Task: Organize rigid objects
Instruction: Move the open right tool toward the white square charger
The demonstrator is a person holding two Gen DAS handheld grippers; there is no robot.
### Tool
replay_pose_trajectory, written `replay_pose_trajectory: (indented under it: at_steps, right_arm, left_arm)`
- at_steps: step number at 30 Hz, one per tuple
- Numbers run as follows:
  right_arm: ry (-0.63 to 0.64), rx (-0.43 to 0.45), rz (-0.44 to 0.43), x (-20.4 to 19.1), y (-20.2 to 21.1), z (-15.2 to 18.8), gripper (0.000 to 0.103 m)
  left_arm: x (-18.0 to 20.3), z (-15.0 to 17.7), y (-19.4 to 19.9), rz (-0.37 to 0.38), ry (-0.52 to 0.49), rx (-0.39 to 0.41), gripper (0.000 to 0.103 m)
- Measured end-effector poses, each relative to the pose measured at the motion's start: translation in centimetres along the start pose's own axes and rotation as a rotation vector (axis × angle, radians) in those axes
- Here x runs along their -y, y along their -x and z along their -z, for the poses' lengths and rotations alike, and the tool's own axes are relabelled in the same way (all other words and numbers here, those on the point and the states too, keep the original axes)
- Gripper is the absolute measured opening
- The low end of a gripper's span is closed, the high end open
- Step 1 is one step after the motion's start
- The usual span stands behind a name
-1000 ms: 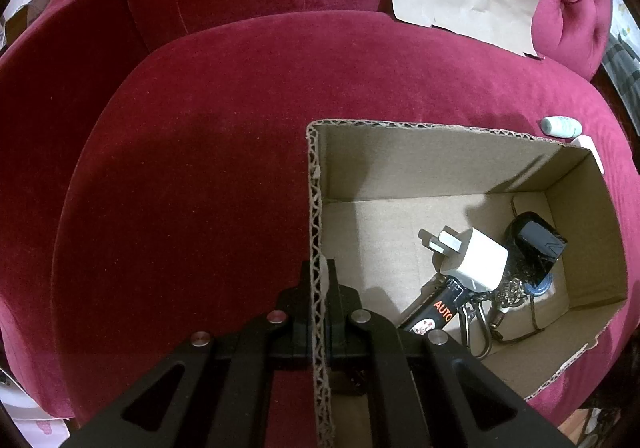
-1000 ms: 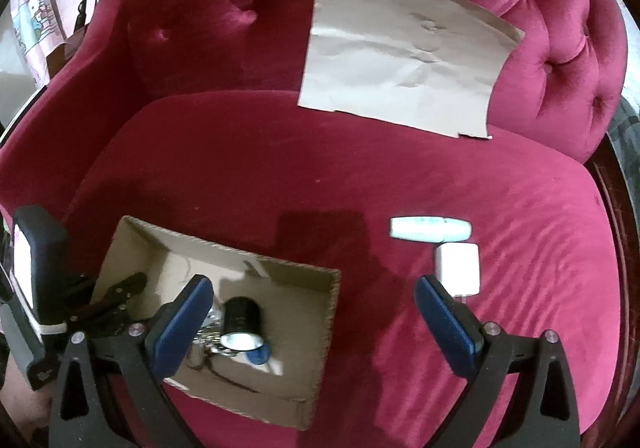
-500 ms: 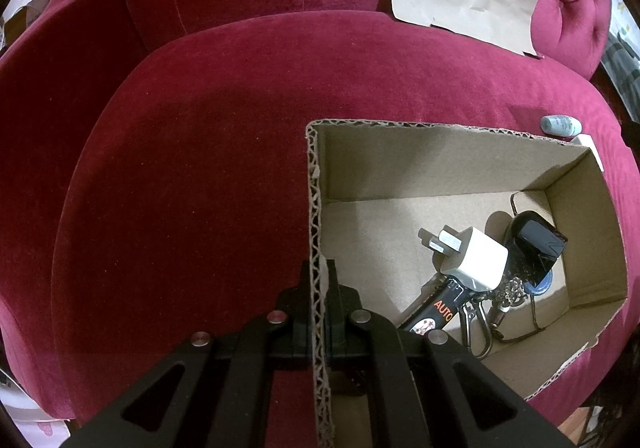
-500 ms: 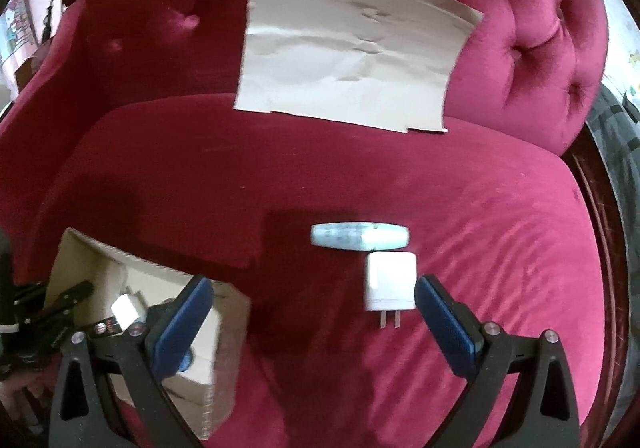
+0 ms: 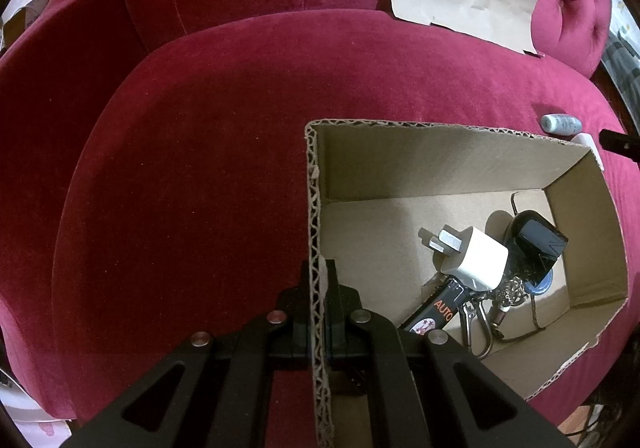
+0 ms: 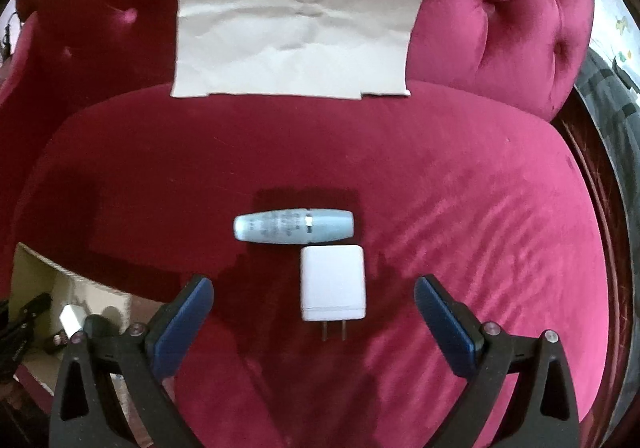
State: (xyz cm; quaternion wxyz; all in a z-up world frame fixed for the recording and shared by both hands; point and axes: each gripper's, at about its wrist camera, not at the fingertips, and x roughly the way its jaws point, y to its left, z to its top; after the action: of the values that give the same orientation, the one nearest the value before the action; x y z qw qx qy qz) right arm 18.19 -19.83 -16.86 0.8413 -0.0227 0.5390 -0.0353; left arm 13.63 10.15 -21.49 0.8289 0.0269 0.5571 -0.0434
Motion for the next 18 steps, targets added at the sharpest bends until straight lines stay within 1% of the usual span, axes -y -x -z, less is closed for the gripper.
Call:
replay_pose_trajectory:
  at_steps: [10, 12, 18]
  right_arm:
    - [-0.015, -0.078, 0.023, 1.8, -4.5, -0.2, 0.103]
    - [-0.023, -0.095, 0.014, 2.1, -5.3, -0.2, 0.103]
    - [-0.047, -0.105, -0.002, 2.6, -6.1, -0.3, 0.102]
  left_arm:
    - [-0.1, -0.1, -0.2, 0.004, -0.001, -0.002, 0.003]
    - [-0.1, -0.1, -0.1, 0.001, -0.004, -0.002, 0.003]
    - [0.0, 0.0, -0.1, 0.001, -0.004, -0.002, 0.003]
